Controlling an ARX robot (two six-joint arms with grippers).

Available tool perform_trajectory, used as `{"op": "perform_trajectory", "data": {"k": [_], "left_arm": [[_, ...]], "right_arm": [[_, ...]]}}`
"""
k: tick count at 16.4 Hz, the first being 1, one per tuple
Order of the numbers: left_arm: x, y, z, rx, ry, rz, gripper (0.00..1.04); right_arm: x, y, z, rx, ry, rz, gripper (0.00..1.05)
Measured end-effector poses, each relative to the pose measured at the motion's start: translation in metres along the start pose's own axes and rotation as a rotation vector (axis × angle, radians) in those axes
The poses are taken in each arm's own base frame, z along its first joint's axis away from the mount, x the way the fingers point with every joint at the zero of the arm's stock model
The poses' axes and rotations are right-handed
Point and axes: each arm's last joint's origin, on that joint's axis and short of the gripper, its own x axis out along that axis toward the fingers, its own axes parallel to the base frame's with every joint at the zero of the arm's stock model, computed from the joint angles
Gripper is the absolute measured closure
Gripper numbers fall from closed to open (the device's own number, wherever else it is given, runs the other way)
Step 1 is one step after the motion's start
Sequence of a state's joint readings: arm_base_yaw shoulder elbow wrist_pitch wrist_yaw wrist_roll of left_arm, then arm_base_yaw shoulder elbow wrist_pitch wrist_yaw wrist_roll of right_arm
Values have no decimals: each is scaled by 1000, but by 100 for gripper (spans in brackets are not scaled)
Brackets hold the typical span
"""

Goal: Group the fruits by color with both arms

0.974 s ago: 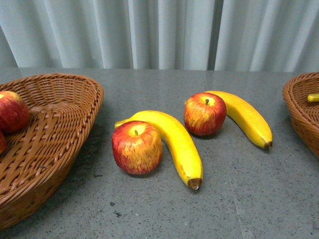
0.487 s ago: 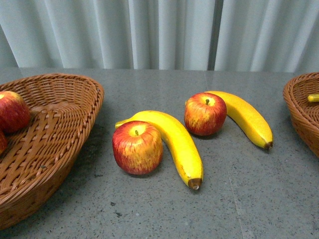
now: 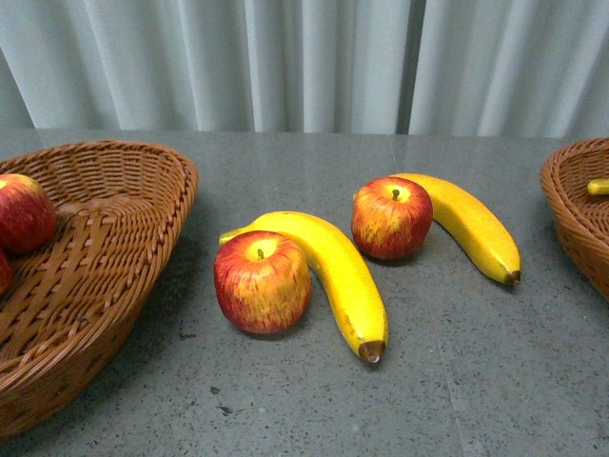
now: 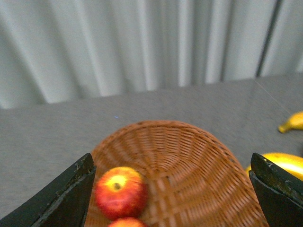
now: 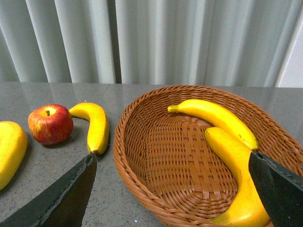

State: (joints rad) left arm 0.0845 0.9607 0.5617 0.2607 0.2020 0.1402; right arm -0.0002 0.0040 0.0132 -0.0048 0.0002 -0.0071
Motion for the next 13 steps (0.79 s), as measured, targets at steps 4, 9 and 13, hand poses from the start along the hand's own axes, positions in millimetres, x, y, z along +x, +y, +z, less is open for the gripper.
{"op": "perform_trajectory", "data": {"k": [4,9,13], "left_arm": [[54,-36,22,66,92,-274,7],[91,-94,-3,115,242,-515,7],[111,-111,-15,117,318,-621,7]], "right_arm": [[0,0,0,0,0,0,7],[0,0,0,0,1,0,7],[0,0,0,0,0,0,7]]}}
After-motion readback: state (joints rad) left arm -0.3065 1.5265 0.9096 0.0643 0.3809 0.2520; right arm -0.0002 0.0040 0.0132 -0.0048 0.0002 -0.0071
